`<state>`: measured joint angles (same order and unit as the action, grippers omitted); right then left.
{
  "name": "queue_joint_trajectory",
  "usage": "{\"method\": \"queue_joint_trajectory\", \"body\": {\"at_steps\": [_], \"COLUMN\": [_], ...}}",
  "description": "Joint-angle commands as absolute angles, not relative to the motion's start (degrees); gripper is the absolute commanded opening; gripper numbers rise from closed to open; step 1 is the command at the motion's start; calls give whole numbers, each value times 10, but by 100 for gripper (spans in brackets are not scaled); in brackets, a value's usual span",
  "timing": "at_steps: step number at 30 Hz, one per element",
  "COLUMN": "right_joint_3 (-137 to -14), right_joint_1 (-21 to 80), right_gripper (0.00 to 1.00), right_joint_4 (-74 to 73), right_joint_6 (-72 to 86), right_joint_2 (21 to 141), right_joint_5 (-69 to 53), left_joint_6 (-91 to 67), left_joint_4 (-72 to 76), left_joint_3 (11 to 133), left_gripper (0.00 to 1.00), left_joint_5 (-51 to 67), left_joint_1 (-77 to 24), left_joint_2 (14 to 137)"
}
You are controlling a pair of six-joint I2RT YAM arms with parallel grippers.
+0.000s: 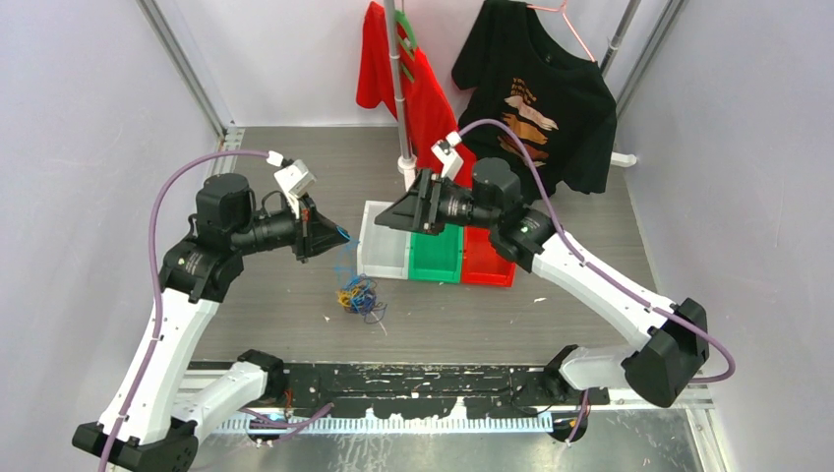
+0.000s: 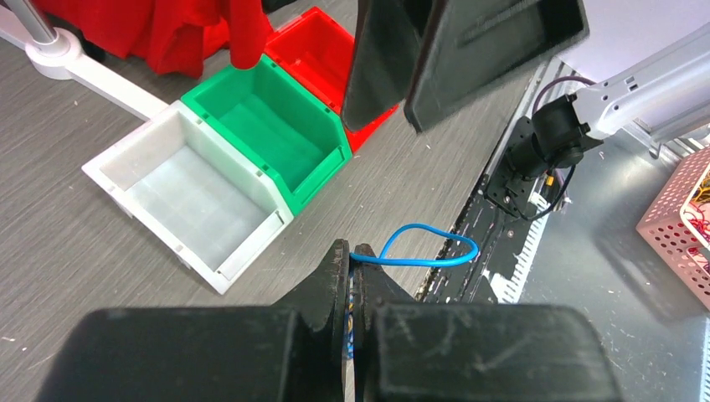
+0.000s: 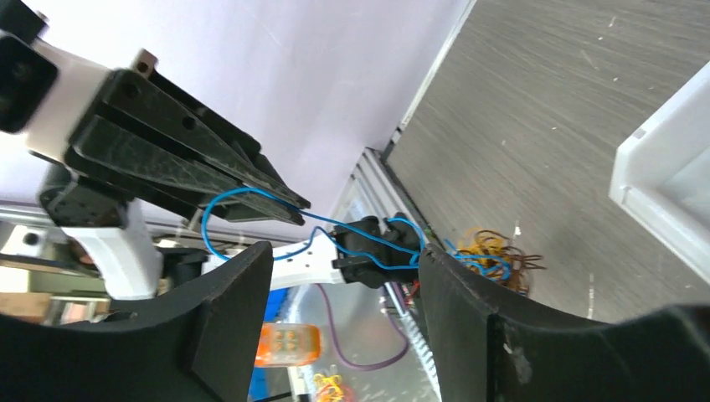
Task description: Untangle the cables
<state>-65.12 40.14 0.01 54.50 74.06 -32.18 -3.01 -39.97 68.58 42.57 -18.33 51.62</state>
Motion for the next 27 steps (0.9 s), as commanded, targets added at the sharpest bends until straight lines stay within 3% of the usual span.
{"method": "queue_joint_trajectory", "body": {"at_steps": [1,5,19,27], "right_joint_3": [-669,-684,-697,-684], "right_joint_1": [448,500,552,616], "right_gripper": [72,81,78,84], "right_joint_4": [-58,-92,-54,6], "right_joint_6": [437,388,368,369], "right_joint_2": [724,744,768,797], "right_joint_5": [-250,-196,-33,-1], "left_joint_6": [-37,-57,-132,-156], "left_joint_4": [-376,-364,-349,-329], "left_joint_3": [709,717,760,775], "left_gripper": [0,0,0,0], "left_joint_5": [445,453,489,490], "left_joint_1": [-184,-184,-185,-185], "left_joint_2": [515,517,517,530]}}
